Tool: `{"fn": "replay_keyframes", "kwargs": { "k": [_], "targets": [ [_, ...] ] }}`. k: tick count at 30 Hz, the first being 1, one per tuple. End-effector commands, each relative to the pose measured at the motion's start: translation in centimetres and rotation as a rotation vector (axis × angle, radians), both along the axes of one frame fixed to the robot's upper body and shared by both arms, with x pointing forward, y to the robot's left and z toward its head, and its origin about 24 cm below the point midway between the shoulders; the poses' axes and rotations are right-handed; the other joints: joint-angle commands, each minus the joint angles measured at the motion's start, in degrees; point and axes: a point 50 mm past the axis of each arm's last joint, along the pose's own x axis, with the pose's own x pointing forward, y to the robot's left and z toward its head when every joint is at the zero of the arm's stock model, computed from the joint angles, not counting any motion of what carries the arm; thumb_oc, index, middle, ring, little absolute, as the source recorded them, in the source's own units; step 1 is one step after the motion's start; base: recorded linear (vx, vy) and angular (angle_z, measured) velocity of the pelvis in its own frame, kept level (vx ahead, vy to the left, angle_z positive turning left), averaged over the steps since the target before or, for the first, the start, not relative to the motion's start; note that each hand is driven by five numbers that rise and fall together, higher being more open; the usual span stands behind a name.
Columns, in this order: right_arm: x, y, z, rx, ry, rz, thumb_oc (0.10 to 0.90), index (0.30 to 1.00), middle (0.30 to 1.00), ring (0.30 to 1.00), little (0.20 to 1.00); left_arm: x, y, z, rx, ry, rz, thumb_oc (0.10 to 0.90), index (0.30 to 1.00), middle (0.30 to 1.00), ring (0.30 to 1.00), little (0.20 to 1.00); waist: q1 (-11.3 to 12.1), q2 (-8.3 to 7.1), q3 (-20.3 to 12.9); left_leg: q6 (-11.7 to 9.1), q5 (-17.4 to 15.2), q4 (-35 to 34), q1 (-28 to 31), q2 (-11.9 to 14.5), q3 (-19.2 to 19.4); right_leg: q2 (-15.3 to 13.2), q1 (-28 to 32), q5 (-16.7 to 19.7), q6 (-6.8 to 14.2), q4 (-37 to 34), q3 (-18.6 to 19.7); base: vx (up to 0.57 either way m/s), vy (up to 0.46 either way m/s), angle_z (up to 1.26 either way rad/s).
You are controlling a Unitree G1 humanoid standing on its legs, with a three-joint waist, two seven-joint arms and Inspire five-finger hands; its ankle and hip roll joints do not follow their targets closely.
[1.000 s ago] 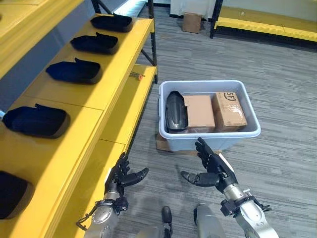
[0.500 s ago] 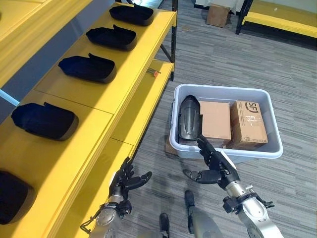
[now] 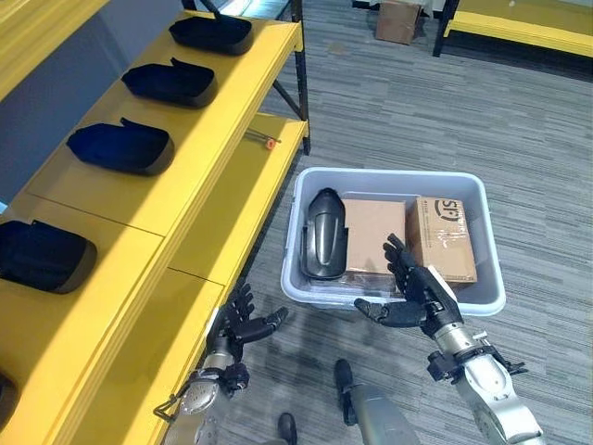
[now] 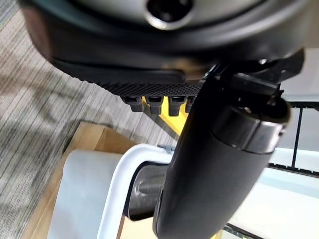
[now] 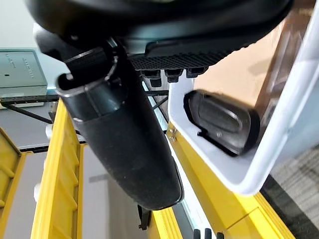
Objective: Move parts from the plastic box to the shelf.
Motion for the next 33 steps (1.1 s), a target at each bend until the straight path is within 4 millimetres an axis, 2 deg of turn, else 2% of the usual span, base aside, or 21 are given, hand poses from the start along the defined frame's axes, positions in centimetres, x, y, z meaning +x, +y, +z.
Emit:
{"fn": "replay_keyframes", "kwargs": {
  "k": [1,3,4,6,7,9,10,11,12,13,14,16,18,21,22,23,30,33],
  "targets": [
    [-0.9,0.9,4.7,0.074,-0.248,0.083,0.9,1.0,1.0,1.0,1.0,0.9,0.7,3.1,0.007,-0.184,-0.003,0.9,1.0,1.0,1.0,1.0,0.79,1.08,-4.3,-3.44,11.39,6.13,1.87,6.52,-0.66,-2.7,-0.21,0.53,4.01,0.09,1.88,0.07,-0.152,-0.1],
    [-1.0,0.8,4.7,0.078,-0.247,0.087,0.9,1.0,1.0,1.0,1.0,0.7,0.8,3.0,-0.002,-0.18,-0.005,0.9,1.0,1.0,1.0,1.0,1.22,0.46,-4.13,-3.32,16.0,13.66,-1.96,5.95,-1.75,-2.22,2.88,0.62,2.37,-3.48,2.4,0.06,-0.204,-0.15],
    [-1.0,0.6,4.9,0.078,-0.253,0.085,0.9,1.0,1.0,1.0,1.0,0.7,0.8,3.2,-0.007,-0.19,-0.008,0.9,1.0,1.0,1.0,1.0,2.08,-0.63,-3.02,-2.91,17.56,21.22,-6.01,4.59,-2.94,-2.28,5.21,0.98,1.43,-5.49,3.01,0.02,-0.232,-0.29],
    [-0.9,0.5,5.1,0.087,-0.258,0.086,0.9,1.0,1.0,1.0,1.0,0.7,0.8,3.3,-0.01,-0.193,-0.012,0.9,1.0,1.0,1.0,1.0,2.74,-2.05,-1.65,-1.72,16.08,26.05,-9.84,2.26,-3.32,-2.91,7.36,1.39,0.78,-7.58,3.42,0.02,-0.179,-0.24],
    [-0.9,0.3,5.1,0.075,-0.256,0.074,0.9,1.0,1.0,1.0,1.0,0.7,0.6,3.2,-0.013,-0.189,-0.017,0.9,1.0,1.0,1.0,1.0,2.93,-2.79,-0.96,-1.36,13.71,24.66,-13.38,3.06,-0.43,-3.89,9.14,1.4,1.0,-9.1,3.34,0.06,-0.1,-0.08],
    [-0.9,0.2,5.1,0.072,-0.256,0.07,0.9,1.0,1.0,1.0,1.0,0.7,0.5,3.2,-0.011,-0.188,-0.022,0.9,1.0,1.0,1.0,1.0,3.17,-3.04,-0.56,-1.38,12.34,22.32,-15.21,3.4,0.57,-4.29,10.07,1.41,1.38,-9.67,3.45,0.07,-0.002,0.12],
    [-1.0,0.1,5.1,0.075,-0.255,0.065,0.9,1.0,1.0,1.0,1.0,0.7,0.5,3.1,-0.012,-0.185,-0.024,0.9,1.0,1.0,1.0,1.0,3.03,-2.97,-0.57,-1.8,12.26,17.69,-15.32,5.13,1.36,-4.43,10.85,1.27,1.87,-10.17,3.8,0.13,0.117,0.21],
    [-1.2,-0.1,5.1,0.074,-0.258,0.053,0.9,1.0,1.0,1.0,1.0,0.7,0.4,3.1,-0.009,-0.186,-0.025,0.9,1.0,1.0,1.0,1.0,3.12,-2.47,-0.54,-2.96,14.05,9.09,-15.71,7.31,2.15,-4.13,11.43,0.79,2.4,-10.38,4.19,0.11,0.108,0.08],
    [-1.2,-0.1,5.1,0.074,-0.257,0.052,0.9,1.0,1.0,1.0,1.0,0.7,0.4,3.1,-0.009,-0.186,-0.025,0.9,1.0,1.0,1.0,1.0,3.18,-2.55,-0.49,-2.98,14.31,8.48,-15.23,7.22,2.31,-4.22,11.56,0.7,2.4,-10.35,4.25,0.11,0.119,-0.04],
    [-1.2,-0.1,5.0,0.084,-0.254,0.052,0.9,1.0,1.0,1.0,1.0,0.7,0.4,3.0,-0.007,-0.181,-0.025,0.9,1.0,1.0,1.0,1.0,3.6,-2.17,-0.35,-3.16,15.35,4.77,-15.12,7.28,1.51,-3.81,11.95,0.25,2.61,-10.09,4.6,0.1,0.086,-0.19],
    [-1.2,-0.1,5.0,0.102,-0.251,0.05,0.9,1.0,1.0,1.0,1.0,0.6,0.5,2.8,0.002,-0.172,-0.021,0.9,1.0,1.0,1.0,1.0,4.2,-1.47,-0.43,-3.64,17.72,1.39,-16.17,7.57,-0.52,-2.99,12.38,-0.2,2.77,-10.01,5.32,0.15,0.116,-0.3],
    [-1.3,0.0,5.1,0.098,-0.255,0.055,0.9,1.0,1.0,1.0,1.0,0.6,0.6,2.8,0.007,-0.172,-0.017,0.9,1.0,1.0,1.0,1.0,4.46,-0.67,-0.3,-4.79,19.92,-2.31,-15.11,8.35,-1.28,-2.34,13.53,-1.26,2.94,-9.32,6.13,0.14,0.126,-0.78],
    [-1.6,0.1,4.9,0.113,-0.247,0.067,0.9,1.0,1.0,1.0,1.0,0.3,0.6,2.7,-0.003,-0.168,-0.015,0.9,1.0,1.0,1.0,1.0,4.23,-0.27,-0.5,-4.44,18.06,-3.2,-12.87,8.66,-0.27,-2.31,13.78,-2.02,3.24,-8.9,6.74,0.09,0.186,-0.85],
    [-1.8,0.0,4.9,0.097,-0.247,0.062,0.9,1.0,1.0,1.0,1.0,0.2,0.6,2.9,-0.005,-0.179,-0.027,0.9,1.0,1.0,1.0,1.0,4.13,0.11,-0.97,-4.57,17.56,-3.7,-11.74,8.34,1.43,-3.25,14.46,-1.86,3.81,-9.52,6.96,0.08,0.221,-0.22],
    [-2.0,-0.1,4.9,0.091,-0.248,0.053,0.9,1.0,1.0,1.0,1.0,0.1,0.8,3.0,0.006,-0.181,-0.038,0.9,1.0,1.0,1.0,1.0,3.98,-0.3,-1.44,-3.9,15.83,-2.06,-11.28,7.41,3.21,-5.06,15.19,-1.35,4.59,-10.38,7.32,0.08,0.21,-0.22],
    [-2.0,-0.1,4.9,0.092,-0.248,0.053,0.9,1.0,1.0,1.0,1.0,0.0,0.8,3.0,0.006,-0.181,-0.038,0.9,1.0,1.0,1.0,1.0,4.06,-0.35,-1.43,-3.87,15.77,-2.03,-11.21,7.38,3.31,-5.1,15.24,-1.35,4.62,-10.42,7.41,0.1,0.273,-0.19],
    [-1.6,0.5,5.4,0.056,-0.273,0.065,0.9,1.0,1.0,1.0,1.0,0.6,1.5,3.8,0.041,-0.202,-0.03,0.9,1.0,1.0,1.0,1.0,4.17,-2.43,-1.48,-1.89,10.29,2.94,-12.5,4.19,6.81,-10.23,15.28,0.98,7.59,-12.98,8.81,0.04,0.176,-0.08],
    [-1.5,0.6,5.8,0.036,-0.295,0.078,0.9,1.0,1.0,1.0,1.0,0.8,1.7,4.1,0.047,-0.21,-0.024,0.9,1.0,1.0,1.0,1.0,4.29,-3.21,-1.41,-1.5,9.51,3.5,-13.09,3.62,7.46,-11.28,14.72,1.94,8.28,-13.87,8.67,0.02,0.113,-0.13]
  ]
}}
